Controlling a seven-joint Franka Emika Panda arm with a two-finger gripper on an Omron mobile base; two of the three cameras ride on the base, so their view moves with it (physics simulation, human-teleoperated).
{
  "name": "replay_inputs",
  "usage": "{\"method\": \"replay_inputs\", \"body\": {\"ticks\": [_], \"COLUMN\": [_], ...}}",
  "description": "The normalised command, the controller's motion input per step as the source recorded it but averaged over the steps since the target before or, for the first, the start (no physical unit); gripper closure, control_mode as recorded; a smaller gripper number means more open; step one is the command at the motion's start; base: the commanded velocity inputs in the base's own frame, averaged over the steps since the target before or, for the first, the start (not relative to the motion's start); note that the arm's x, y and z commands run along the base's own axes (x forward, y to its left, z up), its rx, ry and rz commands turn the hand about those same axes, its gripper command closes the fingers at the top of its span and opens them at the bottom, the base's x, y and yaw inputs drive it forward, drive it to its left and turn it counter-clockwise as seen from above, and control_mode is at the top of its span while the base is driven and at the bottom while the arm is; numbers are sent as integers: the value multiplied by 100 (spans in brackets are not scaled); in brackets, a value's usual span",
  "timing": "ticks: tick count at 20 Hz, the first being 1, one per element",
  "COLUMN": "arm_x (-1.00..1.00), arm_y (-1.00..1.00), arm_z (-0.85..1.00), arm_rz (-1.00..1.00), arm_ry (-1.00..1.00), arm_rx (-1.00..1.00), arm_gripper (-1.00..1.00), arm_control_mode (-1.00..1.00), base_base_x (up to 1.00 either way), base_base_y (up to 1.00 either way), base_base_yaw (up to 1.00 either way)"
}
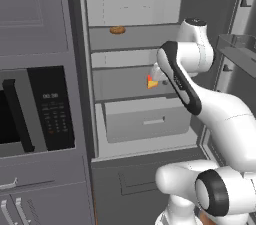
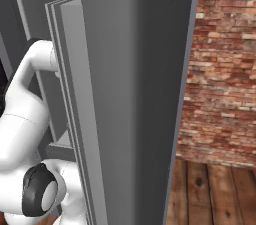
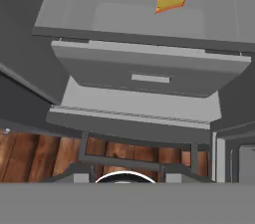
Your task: Pick the cheese from the fridge and the cheese grater from the cabinet and place them next to the salad bowl.
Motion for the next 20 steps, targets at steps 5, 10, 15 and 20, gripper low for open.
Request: {"method": "replay_inputs", "body": {"ticks": [5,10,15,20], "arm_x": [6,13,49,56], "arm_y": [2,-11,-6,0], "arm_z": [-14,-23,-23,-20], "arm_rz": [0,-16,-22,-9], "arm_ry": [-6,-2,0,0], "arm_rx": [0,0,-3,-2], "arm_gripper": [-100,-100,-100,-100], "arm_control_mode": [-100,-100,-100,-100], "base_base_x": [0,0,0,0], "base_base_y": [0,0,0,0], "base_base_yaw": [0,0,0,0]}}
